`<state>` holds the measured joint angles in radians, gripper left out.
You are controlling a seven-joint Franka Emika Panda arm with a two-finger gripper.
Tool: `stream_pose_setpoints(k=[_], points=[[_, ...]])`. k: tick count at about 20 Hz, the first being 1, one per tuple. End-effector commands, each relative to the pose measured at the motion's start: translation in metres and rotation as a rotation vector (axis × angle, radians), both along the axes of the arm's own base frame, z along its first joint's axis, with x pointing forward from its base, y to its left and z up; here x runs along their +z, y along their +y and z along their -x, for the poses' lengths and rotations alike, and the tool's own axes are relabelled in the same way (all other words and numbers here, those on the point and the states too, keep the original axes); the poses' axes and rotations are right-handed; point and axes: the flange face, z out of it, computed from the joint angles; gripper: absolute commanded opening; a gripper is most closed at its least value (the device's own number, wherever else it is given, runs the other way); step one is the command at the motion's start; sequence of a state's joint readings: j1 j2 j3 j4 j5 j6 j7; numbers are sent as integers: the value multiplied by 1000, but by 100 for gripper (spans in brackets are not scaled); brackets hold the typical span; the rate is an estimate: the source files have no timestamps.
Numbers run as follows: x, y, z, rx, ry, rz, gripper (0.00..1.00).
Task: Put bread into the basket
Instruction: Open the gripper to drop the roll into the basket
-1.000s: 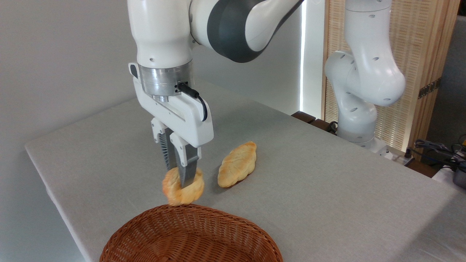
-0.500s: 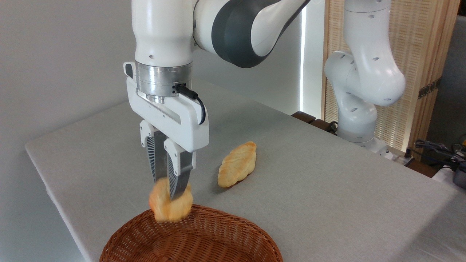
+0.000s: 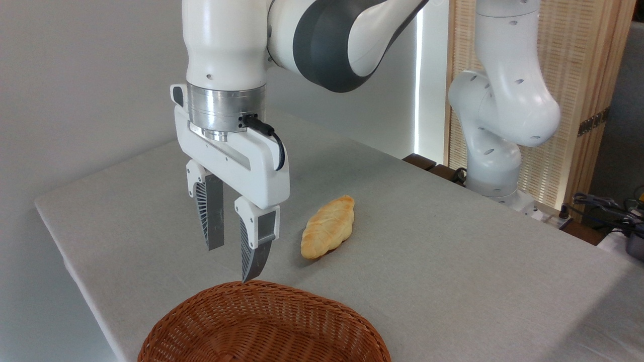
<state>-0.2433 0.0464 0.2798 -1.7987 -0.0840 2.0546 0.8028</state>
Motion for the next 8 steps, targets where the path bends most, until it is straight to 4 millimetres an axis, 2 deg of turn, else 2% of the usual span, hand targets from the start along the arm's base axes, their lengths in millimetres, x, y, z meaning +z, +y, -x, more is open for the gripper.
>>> stream_pose_setpoints(k=[1,4,6,8], points=[[27,0,10,30,31,27,100],[57,-1,21,25,85,35,100],[63,-2,25,22,114,37,100],[61,-3,25,31,121,44,100]])
